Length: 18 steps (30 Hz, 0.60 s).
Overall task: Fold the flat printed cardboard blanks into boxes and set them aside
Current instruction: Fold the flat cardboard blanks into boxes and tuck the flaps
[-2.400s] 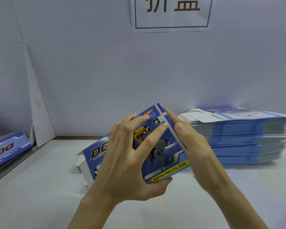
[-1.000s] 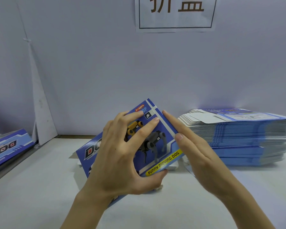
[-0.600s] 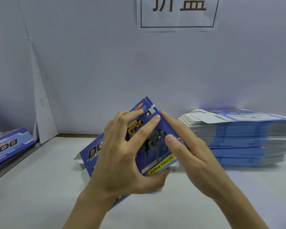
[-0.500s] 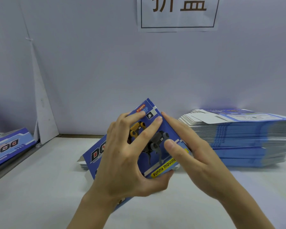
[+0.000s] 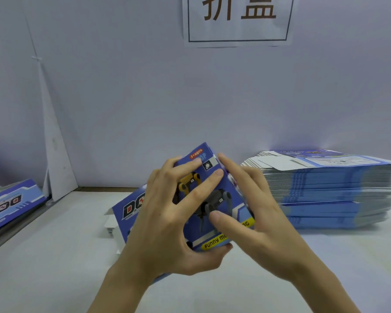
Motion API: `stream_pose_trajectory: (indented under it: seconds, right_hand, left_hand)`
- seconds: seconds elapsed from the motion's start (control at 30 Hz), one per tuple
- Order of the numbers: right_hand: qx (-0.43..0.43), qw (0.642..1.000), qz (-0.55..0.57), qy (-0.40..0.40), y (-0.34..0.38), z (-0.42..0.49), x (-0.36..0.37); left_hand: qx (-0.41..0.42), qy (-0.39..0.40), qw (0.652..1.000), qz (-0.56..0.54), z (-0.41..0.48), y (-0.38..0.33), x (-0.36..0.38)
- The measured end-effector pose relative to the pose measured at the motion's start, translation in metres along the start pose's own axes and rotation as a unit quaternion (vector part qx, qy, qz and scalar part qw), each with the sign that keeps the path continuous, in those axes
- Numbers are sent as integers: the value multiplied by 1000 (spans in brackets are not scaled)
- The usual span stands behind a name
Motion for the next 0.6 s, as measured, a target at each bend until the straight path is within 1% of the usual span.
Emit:
stream_pose_trajectory:
  seconds: [0.07, 0.13, 0.3, 0.6]
  right_hand:
    - [21, 1000, 14, 13, -3, 0, 3]
    - [27, 999, 34, 11, -3, 0, 3]
    - [23, 999, 27, 14, -4, 1, 4]
    - [16, 997, 81, 3, -2, 0, -5]
  left_hand:
    - [19, 15, 1000, 17, -1, 3, -1]
    - [21, 13, 1000, 18, -2, 3, -1]
    - [15, 13, 1000, 12, -4, -3, 3]
    - [10, -10, 1000, -14, -3, -12, 8]
Point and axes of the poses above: each hand's wrist, its own z-axis towards the middle knuckle, its own x-axis out of the palm, y = z × x, the point moved 5 cm from there along z, towards the middle knuckle, and after that the axes turned 4 degrees about y, right-handed, at the moved point
